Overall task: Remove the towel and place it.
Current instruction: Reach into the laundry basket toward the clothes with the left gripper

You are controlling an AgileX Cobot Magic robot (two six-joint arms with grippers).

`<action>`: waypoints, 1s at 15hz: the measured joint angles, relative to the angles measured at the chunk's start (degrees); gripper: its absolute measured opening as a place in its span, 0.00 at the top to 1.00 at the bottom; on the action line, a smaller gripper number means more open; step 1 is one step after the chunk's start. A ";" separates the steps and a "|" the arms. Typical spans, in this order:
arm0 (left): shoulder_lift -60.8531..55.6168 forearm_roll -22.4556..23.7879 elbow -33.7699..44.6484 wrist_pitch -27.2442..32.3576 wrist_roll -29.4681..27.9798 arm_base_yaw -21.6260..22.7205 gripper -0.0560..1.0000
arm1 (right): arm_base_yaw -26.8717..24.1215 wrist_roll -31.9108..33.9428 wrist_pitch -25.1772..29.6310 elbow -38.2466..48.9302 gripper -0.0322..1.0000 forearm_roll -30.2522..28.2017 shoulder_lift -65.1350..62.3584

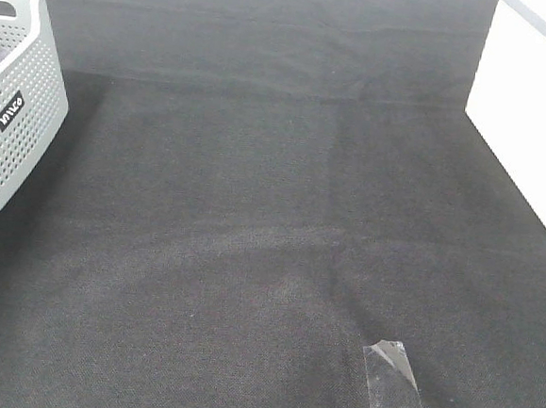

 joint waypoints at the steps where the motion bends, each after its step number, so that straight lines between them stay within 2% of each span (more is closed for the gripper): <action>1: 4.01 0.11 -1.32 -0.06 1.09 1.03 0.01 | 0.00 0.00 0.00 0.00 0.03 0.00 0.00; 3: 10.37 0.46 -2.58 -1.89 4.30 2.12 0.01 | 0.00 0.00 0.00 0.00 0.03 0.00 0.00; 6: 19.02 4.53 -3.61 -7.45 6.76 2.12 0.01 | 0.00 0.00 0.00 0.00 0.03 0.00 0.00; 10: 27.27 4.76 -9.17 -8.14 7.05 2.18 0.01 | 0.00 0.00 0.00 0.00 0.03 0.00 0.00; 13: 29.34 4.41 -9.51 -7.39 7.22 2.18 0.02 | 0.00 0.00 0.00 0.00 0.03 0.00 0.00; 14: 29.51 4.41 -9.51 -6.88 7.51 2.18 0.06 | 0.00 0.00 0.00 0.00 0.03 0.00 0.00; 15: 29.56 4.41 -9.51 -6.59 8.02 2.23 0.17 | 0.00 0.00 0.00 0.00 0.03 0.00 0.00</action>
